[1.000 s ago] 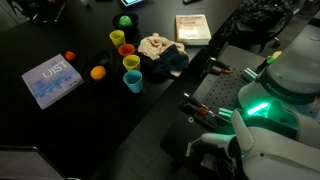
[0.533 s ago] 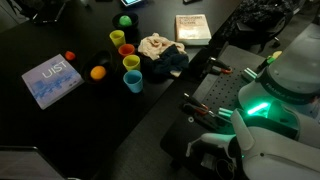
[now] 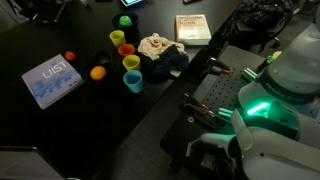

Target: Open the orange book then flip some pages over.

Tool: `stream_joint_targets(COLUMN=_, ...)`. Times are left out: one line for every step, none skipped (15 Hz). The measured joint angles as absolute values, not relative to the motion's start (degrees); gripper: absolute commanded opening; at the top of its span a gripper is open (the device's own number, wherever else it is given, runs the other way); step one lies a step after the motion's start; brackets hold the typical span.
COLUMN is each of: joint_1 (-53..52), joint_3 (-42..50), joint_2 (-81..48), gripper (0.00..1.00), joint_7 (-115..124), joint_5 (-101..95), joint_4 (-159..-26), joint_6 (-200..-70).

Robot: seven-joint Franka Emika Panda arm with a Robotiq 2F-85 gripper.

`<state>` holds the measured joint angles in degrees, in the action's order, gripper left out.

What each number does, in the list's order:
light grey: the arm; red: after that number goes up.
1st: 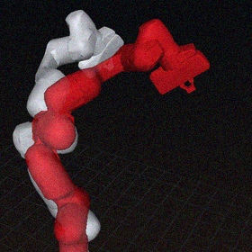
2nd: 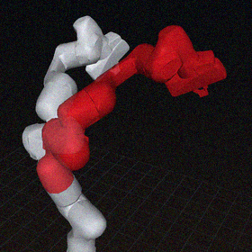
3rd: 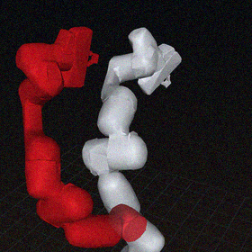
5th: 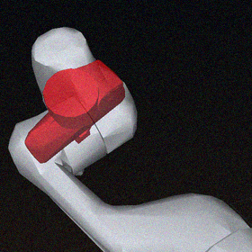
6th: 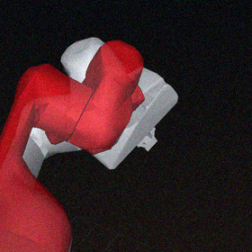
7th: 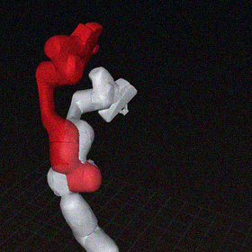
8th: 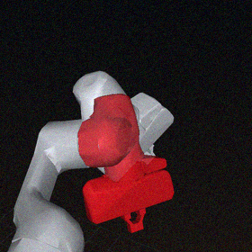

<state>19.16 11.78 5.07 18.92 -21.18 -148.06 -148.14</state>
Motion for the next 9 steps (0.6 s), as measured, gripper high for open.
stream_joint_targets(joint_1=19.28, joint_3=12.41, joint_2=3.53, gripper=1.0, joint_7=19.38, joint_5=-21.18, joint_4=-148.04, joint_6=-149.87)
stream_joint_targets(joint_1=19.33, joint_3=13.03, joint_2=2.01, gripper=1.0, joint_7=19.79, joint_5=-21.17, joint_4=-147.97, joint_6=-151.4)
stream_joint_targets(joint_1=19.33, joint_3=13.64, joint_2=0.49, gripper=1.0, joint_7=20.19, joint_5=-21.16, joint_4=-147.87, joint_6=-152.86)
stream_joint_targets(joint_1=19.33, joint_3=14.19, joint_2=-0.96, gripper=1.0, joint_7=20.54, joint_5=-21.1, joint_4=-147.74, joint_6=-154.17)
stream_joint_targets(joint_1=19.33, joint_3=14.74, joint_2=-2.48, gripper=1.0, joint_7=20.9, joint_5=-20.94, joint_4=-147.53, joint_6=-155.42)
stream_joint_targets(joint_1=19.32, joint_3=15.27, joint_2=-3.99, gripper=1.0, joint_7=21.13, joint_5=-20.47, joint_4=-147.29, joint_6=-156.65)
stream_joint_targets(joint_1=19.29, joint_3=15.79, joint_2=-5.5, gripper=1.0, joint_7=21.18, joint_5=-19.6, joint_4=-147.06, joint_6=-157.95)
stream_joint_targets(joint_1=19.23, joint_3=16.29, joint_2=-6.84, gripper=1.0, joint_7=21.18, joint_5=-18.91, joint_4=-146.84, joint_6=-159.12)
stream_joint_targets(joint_1=19.09, joint_3=16.86, joint_2=-8.18, gripper=1.0, joint_7=21.19, joint_5=-18.31, joint_4=-146.6, joint_6=-160.19)
